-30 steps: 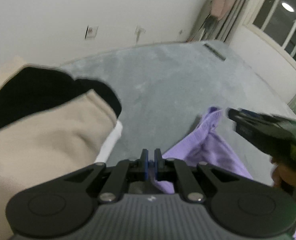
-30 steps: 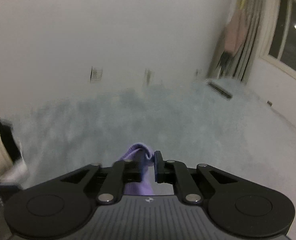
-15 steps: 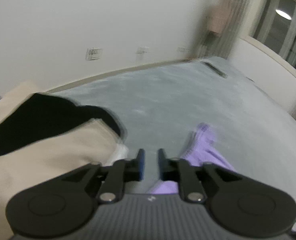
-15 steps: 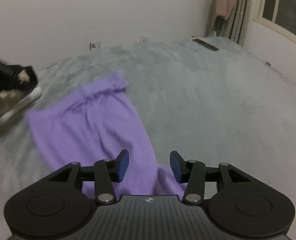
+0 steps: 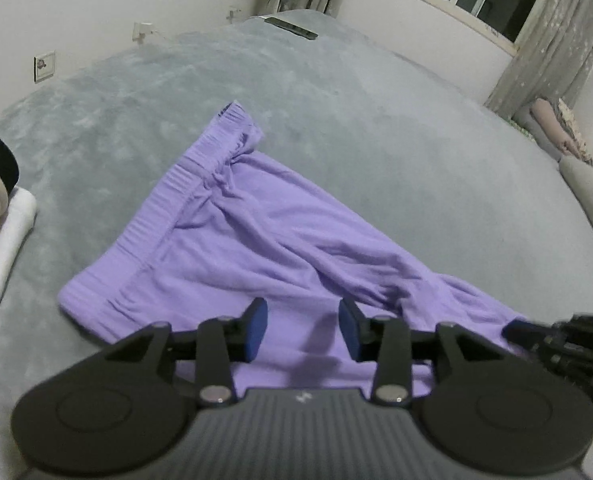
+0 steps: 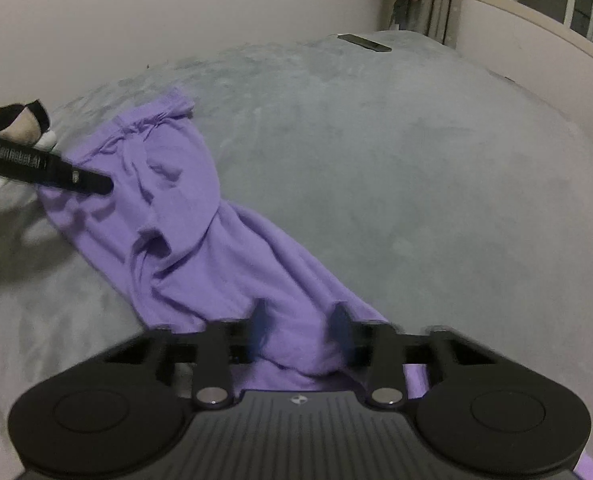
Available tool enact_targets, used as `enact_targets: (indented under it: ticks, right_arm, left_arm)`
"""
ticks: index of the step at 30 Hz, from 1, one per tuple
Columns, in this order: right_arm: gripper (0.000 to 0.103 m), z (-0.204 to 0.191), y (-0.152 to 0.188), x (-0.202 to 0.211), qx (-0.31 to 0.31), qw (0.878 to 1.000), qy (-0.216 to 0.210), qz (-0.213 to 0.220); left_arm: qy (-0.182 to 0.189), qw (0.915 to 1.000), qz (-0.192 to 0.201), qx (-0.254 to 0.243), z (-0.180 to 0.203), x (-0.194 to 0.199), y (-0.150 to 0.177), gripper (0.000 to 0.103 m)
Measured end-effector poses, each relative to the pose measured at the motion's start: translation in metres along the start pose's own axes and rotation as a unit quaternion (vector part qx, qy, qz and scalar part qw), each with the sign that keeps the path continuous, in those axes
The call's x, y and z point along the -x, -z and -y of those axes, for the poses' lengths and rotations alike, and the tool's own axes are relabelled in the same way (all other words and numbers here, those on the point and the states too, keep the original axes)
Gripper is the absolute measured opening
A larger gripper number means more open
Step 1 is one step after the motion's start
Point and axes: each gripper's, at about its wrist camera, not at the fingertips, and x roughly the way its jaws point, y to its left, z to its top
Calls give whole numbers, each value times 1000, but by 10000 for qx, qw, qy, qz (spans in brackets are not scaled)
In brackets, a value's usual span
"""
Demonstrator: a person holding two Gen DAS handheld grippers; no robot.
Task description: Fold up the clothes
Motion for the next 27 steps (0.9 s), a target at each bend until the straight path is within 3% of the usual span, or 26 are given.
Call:
enact_targets:
  ticks: [6, 11, 16, 20, 21, 23, 25, 27]
  right_arm:
    - [2, 3, -15, 10, 136, 9975, 533, 440]
    - [1, 3, -36, 11, 511, 9854, 1428, 767]
    - [1, 0, -66, 9, 772, 9574, 2457, 1308]
    - [1, 2, -80, -4, 996, 9218, 3322, 1732]
    - [2, 5, -81, -13, 1002, 9225, 3351, 1636]
    - [2, 11, -79, -39, 1026, 9374, 3135, 1118]
    - [2, 14, -70, -57, 1099, 9383, 3207, 682]
    - [6, 19, -63, -51, 719, 9419, 3199, 730]
  left_arm:
    - [-25, 10000, 10, 70, 0, -2, -1, 37]
    - [-74, 10000, 16, 25, 0, 1, 3, 37]
    - [-87, 10000, 22, 10, 0, -3, 2, 37]
    - [-95, 9999, 25, 42, 1, -4, 1, 37]
    - [-105, 9999, 24, 43, 1, -5, 0, 37]
    - [-91, 9999, 18, 82, -1, -5, -1, 37]
    - [-62, 9998, 14, 167, -4, -5, -4, 37]
    - [-48, 9997, 30, 254, -8, -5, -7, 37]
